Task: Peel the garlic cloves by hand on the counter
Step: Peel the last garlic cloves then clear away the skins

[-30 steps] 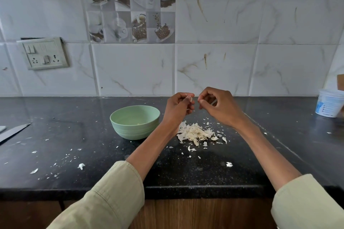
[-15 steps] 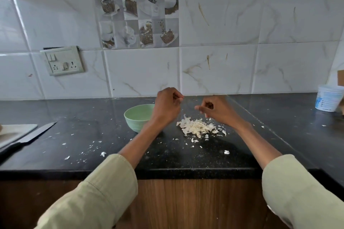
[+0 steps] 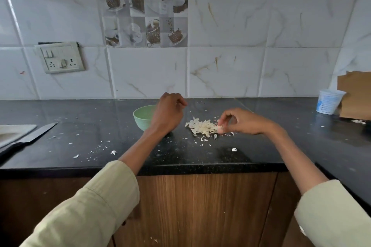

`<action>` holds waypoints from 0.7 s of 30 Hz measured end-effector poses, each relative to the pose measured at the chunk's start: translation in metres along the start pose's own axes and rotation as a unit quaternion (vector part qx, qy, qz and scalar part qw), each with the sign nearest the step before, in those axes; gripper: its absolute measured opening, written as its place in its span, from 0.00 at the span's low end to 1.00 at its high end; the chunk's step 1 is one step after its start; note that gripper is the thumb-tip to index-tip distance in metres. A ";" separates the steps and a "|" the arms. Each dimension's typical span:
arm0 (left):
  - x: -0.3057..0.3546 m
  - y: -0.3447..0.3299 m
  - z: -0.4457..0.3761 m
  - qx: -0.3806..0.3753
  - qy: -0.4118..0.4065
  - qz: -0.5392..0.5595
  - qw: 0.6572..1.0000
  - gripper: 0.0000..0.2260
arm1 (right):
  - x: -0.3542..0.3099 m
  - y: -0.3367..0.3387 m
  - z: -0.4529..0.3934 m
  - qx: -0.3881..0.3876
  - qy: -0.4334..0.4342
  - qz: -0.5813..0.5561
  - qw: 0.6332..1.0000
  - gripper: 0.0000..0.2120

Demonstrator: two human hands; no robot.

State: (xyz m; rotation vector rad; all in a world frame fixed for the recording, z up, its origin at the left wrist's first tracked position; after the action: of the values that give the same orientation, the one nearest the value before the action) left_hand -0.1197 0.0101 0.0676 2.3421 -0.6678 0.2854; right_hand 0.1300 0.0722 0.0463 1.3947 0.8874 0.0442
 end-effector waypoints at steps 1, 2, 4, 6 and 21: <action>0.007 -0.008 0.002 -0.015 -0.025 0.003 1.000 0.13 | 0.000 -0.002 0.012 -0.056 -0.006 -0.004 0.998 0.15; 0.014 -0.018 0.005 -0.034 -0.044 0.008 0.998 0.12 | 0.002 -0.006 0.024 -0.114 -0.017 -0.013 0.993 0.15; 0.017 -0.039 0.009 -0.065 -0.054 0.034 0.996 0.09 | 0.005 -0.014 0.042 -0.188 -0.032 -0.025 0.981 0.14; 0.013 -0.055 0.013 -0.077 -0.029 0.068 0.994 0.08 | 0.007 -0.019 0.046 -0.182 -0.031 -0.038 0.982 0.12; -0.027 -0.089 0.026 -0.127 0.178 0.237 0.947 0.34 | 0.041 0.005 -0.051 0.227 -0.054 -0.071 0.970 0.08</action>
State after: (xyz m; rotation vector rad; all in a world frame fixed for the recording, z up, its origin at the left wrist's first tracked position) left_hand -0.0938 0.0606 -0.0108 1.7964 -1.0100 0.7685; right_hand 0.1321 0.1369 0.0336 1.7334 0.9392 -0.3625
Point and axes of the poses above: each hand's wrist, its own z-axis away from the middle knuckle, its own y-axis out of the back of the hand, x = y × z, the point moved 6 cm from there along -z, towards the middle knuckle, and after that the axes turned 8 degrees about -y, right-handed, at the moved point
